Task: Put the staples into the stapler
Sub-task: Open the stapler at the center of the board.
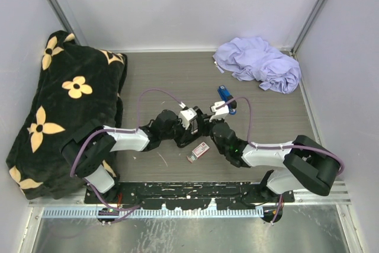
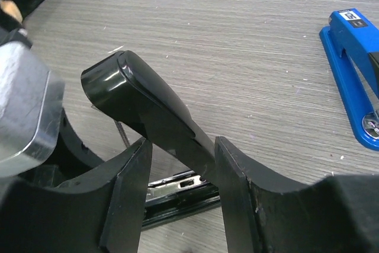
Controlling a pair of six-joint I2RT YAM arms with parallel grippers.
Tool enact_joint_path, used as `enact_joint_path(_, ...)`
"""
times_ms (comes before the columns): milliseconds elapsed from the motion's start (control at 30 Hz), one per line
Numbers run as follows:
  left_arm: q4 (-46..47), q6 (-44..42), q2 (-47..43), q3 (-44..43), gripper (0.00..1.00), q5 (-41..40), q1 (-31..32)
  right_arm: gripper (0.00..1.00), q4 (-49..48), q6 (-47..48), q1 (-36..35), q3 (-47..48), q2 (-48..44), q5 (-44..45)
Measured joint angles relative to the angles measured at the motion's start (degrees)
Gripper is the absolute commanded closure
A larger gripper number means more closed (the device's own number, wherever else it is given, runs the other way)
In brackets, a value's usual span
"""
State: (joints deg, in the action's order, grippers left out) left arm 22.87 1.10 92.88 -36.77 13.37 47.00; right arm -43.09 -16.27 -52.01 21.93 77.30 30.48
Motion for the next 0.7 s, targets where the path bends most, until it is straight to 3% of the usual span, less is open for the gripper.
enact_joint_path(200, 1.81, 1.07, 0.00, 0.76, 0.90, -0.96, -0.15, 0.48, 3.80, -3.17, 1.22, 3.21, 1.07, 4.59)
enact_joint_path(400, 1.70, 1.05, -0.15, 0.98, 0.91, -1.77, -0.13, 0.48, 8.55, -6.25, 6.80, 6.08, 2.60, 7.58)
enact_joint_path(700, 1.40, 0.96, -0.33, 1.09, 0.91, -3.28, 0.13, 0.46, 15.13, -12.41, 16.41, 8.09, 6.43, 1.44)
